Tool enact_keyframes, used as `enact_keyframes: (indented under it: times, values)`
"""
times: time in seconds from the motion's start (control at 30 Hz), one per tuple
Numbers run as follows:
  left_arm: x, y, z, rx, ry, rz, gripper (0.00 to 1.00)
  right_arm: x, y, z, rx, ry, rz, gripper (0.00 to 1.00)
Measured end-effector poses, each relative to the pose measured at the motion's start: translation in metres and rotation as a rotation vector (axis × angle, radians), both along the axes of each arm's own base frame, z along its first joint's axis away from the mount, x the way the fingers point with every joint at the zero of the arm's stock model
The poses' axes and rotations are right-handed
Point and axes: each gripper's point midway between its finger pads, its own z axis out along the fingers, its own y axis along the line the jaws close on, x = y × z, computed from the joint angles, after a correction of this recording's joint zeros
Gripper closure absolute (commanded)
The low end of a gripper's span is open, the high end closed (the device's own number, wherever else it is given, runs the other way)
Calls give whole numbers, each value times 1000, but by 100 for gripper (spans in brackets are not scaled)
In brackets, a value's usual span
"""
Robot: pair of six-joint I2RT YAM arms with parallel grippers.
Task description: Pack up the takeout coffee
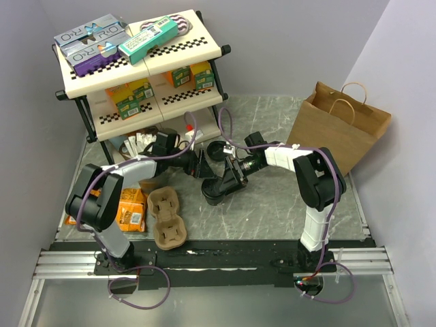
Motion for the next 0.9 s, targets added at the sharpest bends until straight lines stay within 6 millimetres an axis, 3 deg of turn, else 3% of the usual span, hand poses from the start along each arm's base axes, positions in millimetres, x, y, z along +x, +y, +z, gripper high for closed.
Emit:
enact_keyframes:
  times: [0.47, 0.9]
  values:
    - [-3, 0, -18, 48, 72, 32, 9, 2, 1, -3, 4, -15, -3, 12]
    - [-4, -9, -21, 46, 71, 19, 11, -4, -5, -9, 5, 15, -26, 16]
